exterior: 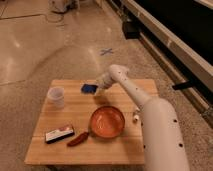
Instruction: Place the white sponge in the ceramic bowl
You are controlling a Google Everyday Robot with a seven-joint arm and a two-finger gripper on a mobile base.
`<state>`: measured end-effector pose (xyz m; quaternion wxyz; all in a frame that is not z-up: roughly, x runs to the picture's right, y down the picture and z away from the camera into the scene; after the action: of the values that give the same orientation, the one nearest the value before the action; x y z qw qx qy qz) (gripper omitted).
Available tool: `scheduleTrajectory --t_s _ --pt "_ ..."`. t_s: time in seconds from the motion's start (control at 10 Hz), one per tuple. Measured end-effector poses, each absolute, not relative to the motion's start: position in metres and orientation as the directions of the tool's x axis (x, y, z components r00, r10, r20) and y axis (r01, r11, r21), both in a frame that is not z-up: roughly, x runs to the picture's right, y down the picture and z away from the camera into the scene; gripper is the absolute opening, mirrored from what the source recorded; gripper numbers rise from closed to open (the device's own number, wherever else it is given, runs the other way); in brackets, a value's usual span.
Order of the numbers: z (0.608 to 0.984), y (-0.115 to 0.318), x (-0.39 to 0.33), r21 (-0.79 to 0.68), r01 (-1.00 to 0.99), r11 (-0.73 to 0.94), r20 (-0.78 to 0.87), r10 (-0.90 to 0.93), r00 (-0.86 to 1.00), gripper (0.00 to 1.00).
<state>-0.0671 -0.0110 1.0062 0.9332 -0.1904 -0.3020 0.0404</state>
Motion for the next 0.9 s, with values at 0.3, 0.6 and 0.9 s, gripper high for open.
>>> scheduleTrajectory --t_s 0.3,0.6,0.9 --pt "1.017 -0.018 -0.068 -0.368 0.039 0.929 0.531 0.176 0.829 0.65" --pt "1.023 -0.018 -0.07 -0.374 0.054 0.926 0.523 0.162 0.837 0.58" --pt "1.025 -0.01 -0.074 -0.403 0.082 0.911 0.521 0.155 0.839 0.26"
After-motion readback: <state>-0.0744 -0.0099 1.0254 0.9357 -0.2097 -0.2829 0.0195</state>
